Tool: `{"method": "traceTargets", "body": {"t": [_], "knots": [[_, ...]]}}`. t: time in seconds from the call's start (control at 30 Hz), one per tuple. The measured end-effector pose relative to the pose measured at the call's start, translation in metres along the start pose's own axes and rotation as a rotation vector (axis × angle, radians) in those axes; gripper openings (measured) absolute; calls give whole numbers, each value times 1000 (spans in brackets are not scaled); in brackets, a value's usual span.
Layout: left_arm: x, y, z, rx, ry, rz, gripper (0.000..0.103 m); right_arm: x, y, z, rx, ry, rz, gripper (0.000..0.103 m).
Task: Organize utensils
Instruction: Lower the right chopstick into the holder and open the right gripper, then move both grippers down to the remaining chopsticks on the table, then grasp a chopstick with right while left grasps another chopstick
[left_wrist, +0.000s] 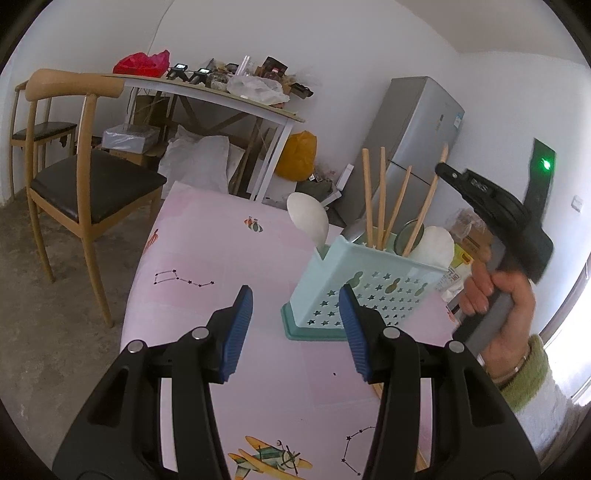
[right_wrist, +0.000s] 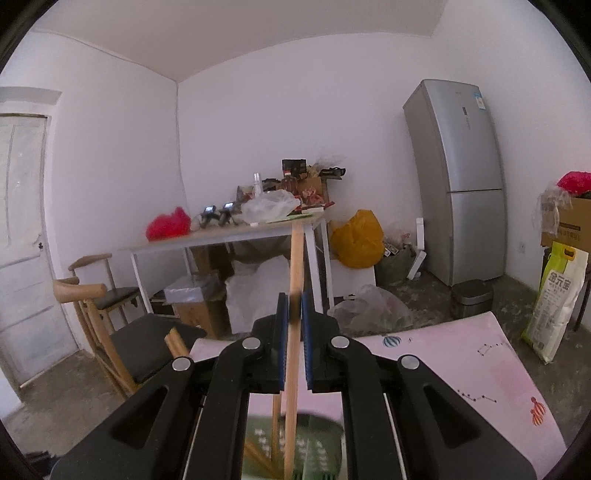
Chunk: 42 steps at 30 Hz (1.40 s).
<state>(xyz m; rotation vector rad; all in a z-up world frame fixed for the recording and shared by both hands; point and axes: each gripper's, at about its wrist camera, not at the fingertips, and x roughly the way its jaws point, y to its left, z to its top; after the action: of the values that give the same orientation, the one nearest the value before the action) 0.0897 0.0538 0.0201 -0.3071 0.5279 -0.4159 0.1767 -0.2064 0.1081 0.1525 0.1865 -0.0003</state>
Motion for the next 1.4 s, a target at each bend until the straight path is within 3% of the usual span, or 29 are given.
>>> {"method": "traceTargets", "body": {"t": [0.23, 0.5, 0.63, 0.77, 0.9, 1.07, 1.4], "knots": [[2, -5, -5, 5, 25, 0, 46, -36, -10, -13, -19, 50, 9, 9], [12, -16, -17, 51, 95, 14, 49, -87, -37, -28, 18, 150, 32, 33], [24, -20, -29, 80, 173, 52, 51, -91, -42, -62, 13, 354, 91, 36], [44, -25, -51, 130, 318, 121, 52, -84, -39, -120, 6, 609, 97, 36], [54, -30, -71, 153, 420, 134, 56, -81, -37, -163, 39, 770, 101, 35], [59, -38, -87, 178, 479, 124, 60, -81, -28, -177, 23, 804, 104, 28], [59, -50, -88, 206, 483, 103, 62, -69, -18, -185, -16, 837, 107, 14]]}}
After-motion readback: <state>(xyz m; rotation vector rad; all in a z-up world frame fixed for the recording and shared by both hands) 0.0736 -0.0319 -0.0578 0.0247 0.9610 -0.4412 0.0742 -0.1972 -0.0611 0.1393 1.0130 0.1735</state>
